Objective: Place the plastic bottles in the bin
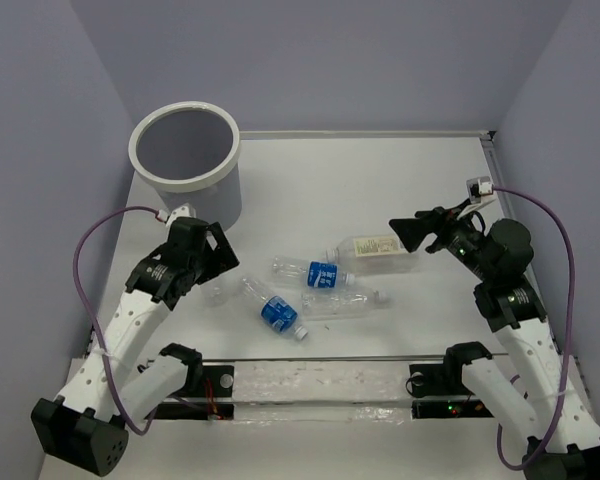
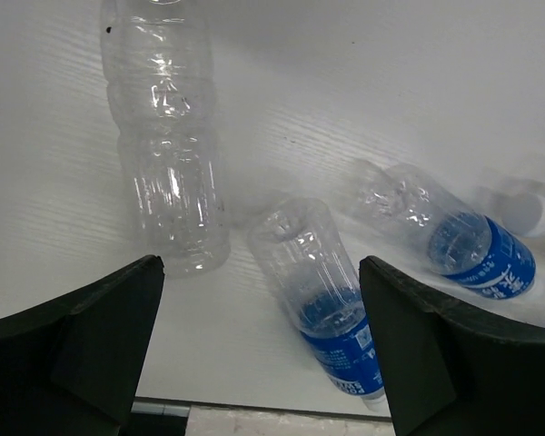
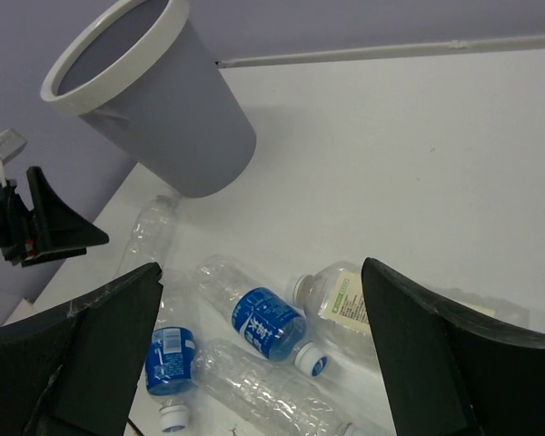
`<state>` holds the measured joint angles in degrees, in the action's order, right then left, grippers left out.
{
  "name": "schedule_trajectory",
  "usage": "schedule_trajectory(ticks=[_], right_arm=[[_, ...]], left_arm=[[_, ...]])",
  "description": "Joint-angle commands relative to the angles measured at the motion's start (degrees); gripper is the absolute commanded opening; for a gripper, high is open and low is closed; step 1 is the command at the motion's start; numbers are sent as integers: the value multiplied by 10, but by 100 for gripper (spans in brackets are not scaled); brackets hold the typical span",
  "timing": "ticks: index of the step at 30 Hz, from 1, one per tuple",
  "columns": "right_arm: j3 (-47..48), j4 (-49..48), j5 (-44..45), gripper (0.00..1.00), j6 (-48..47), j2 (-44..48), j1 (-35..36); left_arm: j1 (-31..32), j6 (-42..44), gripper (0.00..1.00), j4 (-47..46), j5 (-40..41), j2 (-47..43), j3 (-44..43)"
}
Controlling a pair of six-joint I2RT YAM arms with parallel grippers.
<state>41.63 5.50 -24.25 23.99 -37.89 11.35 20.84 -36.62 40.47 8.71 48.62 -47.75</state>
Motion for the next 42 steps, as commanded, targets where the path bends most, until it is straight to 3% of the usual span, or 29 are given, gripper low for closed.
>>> schedule_trajectory(ticks=[1,6,18,26,30,31,32,35,42], right_arm=[[-7,-42,-29,95,4,18,3],[-11,-48,-27,95,3,37,14],[-32,-74,-75,95,13,44,19],[-36,-75,-83,93,11,44,24],[-39,-73,-81,92,11,44,24],[-39,-74,-81,92,11,45,24],[-38,-74,-81,92,11,45,24],[-38,-73,-81,92,12,48,24],[-37,-73,-83,92,16,36,24]], left_arm=[[-47,-26,99,-49,17,47,31],[-113,-1,99,-113,35,102,41],[-138,28,99,-235,83,225,47],[-163,42,98,-249,79,309,12],[-165,45,84,-254,64,342,9],[-167,45,73,-253,60,348,10],[-167,46,69,-252,49,356,11],[-166,50,61,-246,33,354,19],[-165,58,58,-225,-33,261,53]])
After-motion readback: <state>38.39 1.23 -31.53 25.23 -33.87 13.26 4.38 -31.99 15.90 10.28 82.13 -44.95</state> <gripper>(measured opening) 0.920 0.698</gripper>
